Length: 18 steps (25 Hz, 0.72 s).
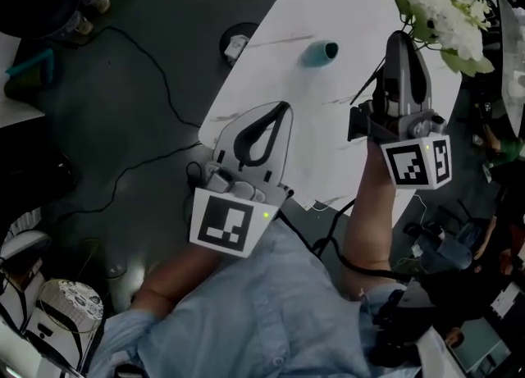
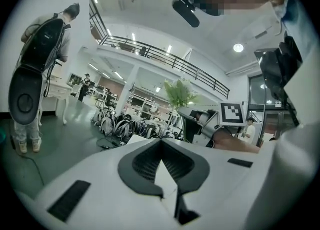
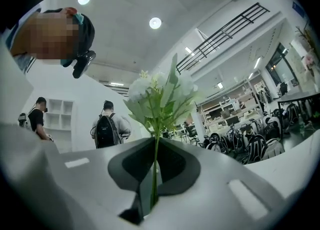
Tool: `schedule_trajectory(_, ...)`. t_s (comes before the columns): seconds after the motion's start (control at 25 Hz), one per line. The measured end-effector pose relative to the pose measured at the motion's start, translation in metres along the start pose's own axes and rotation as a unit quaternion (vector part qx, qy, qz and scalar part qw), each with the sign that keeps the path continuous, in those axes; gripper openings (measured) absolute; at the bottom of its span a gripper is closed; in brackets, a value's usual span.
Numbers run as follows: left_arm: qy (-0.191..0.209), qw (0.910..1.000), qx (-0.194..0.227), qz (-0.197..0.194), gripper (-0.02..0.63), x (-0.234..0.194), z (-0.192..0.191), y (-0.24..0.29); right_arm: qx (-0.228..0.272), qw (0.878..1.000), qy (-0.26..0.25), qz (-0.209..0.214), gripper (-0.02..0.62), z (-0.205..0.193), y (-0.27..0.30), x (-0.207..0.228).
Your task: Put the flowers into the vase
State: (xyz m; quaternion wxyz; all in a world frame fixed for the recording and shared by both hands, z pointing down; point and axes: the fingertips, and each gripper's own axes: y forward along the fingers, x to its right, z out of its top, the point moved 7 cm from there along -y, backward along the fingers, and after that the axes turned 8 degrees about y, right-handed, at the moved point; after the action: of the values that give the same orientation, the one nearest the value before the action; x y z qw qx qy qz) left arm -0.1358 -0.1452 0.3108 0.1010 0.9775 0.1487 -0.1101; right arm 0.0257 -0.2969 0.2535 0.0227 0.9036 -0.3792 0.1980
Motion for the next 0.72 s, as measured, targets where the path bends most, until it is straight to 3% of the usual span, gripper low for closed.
schedule_trajectory(0.72, -0.02, 0.9982, -0.033, 0.046, 0.005, -0.04, -0.015, 0.043, 0.03, 0.997, 0.025, 0.067, 0.009, -0.023, 0.067, 0.029)
